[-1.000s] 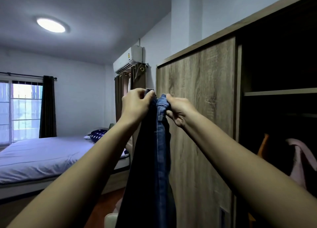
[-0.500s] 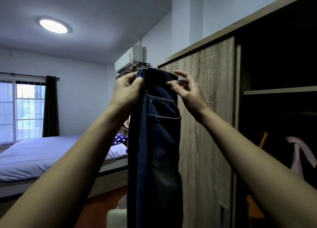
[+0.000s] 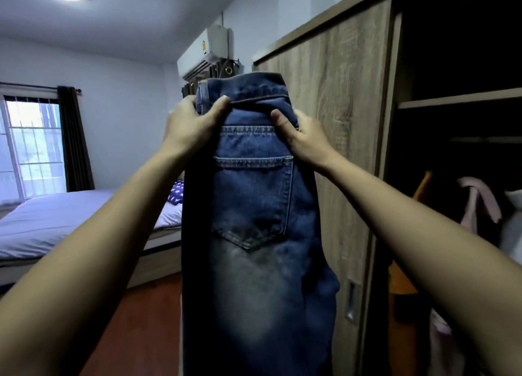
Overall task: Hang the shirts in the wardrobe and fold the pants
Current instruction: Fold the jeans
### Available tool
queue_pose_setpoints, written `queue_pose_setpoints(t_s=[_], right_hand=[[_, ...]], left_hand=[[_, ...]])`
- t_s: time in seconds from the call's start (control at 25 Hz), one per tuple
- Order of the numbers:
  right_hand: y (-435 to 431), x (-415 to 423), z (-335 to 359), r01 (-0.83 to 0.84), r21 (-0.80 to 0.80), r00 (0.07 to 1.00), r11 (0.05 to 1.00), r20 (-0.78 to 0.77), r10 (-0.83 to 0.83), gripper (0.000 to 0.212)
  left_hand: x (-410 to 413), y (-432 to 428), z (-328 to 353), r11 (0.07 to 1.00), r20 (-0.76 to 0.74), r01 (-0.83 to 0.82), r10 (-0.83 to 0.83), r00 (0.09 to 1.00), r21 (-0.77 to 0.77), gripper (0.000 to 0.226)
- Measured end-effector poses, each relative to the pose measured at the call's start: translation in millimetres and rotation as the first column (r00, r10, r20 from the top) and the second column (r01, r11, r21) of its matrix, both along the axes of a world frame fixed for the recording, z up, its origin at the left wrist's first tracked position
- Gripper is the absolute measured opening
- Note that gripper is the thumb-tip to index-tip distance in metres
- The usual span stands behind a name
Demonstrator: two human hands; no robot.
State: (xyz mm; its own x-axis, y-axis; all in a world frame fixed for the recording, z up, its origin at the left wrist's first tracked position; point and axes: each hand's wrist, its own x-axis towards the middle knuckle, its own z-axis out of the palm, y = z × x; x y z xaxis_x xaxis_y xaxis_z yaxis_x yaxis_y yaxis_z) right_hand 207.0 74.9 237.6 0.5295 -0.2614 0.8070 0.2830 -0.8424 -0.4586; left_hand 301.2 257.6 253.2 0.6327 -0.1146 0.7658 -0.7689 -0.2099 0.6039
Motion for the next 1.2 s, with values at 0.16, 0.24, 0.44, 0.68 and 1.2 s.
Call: queue_pose_setpoints(t_s=[0.16, 0.24, 0.44, 0.68, 1.2], right_hand=[[7, -25, 8, -0.061, 0.002, 0.998, 0.998, 0.032, 0.061, 0.073], [6, -36, -30, -0.173, 0.094, 0.984, 0.98, -0.034, 0.177, 0.092], [-18, -52, -182, -0.263, 0.274, 0.93, 0.925, -0.182, 0.319, 0.018], [-10, -39, -167, -0.317, 0.452, 0.866, 0.834, -0.219, 0.449, 0.124], [23, -27, -164, -0.511, 0.406, 0.783, 0.757, -0.143, 0.605, 0.017]], left_hand=[[-13, -3, 15, 0.995, 0.193, 0.023, -0.004, 0.981, -0.095, 0.044], [-20, -7, 21, 0.988, 0.244, -0.016, 0.053, 0.968, -0.151, 0.047], [-2, 10, 26, 0.977, 0.228, -0.03, 0.079, 0.97, -0.211, 0.051], [12, 16, 15, 0.948, 0.158, 0.164, -0.124, 0.98, -0.272, 0.055], [43, 81, 1, 0.985, 0.262, 0.172, -0.171, 0.95, 0.019, 0.03]])
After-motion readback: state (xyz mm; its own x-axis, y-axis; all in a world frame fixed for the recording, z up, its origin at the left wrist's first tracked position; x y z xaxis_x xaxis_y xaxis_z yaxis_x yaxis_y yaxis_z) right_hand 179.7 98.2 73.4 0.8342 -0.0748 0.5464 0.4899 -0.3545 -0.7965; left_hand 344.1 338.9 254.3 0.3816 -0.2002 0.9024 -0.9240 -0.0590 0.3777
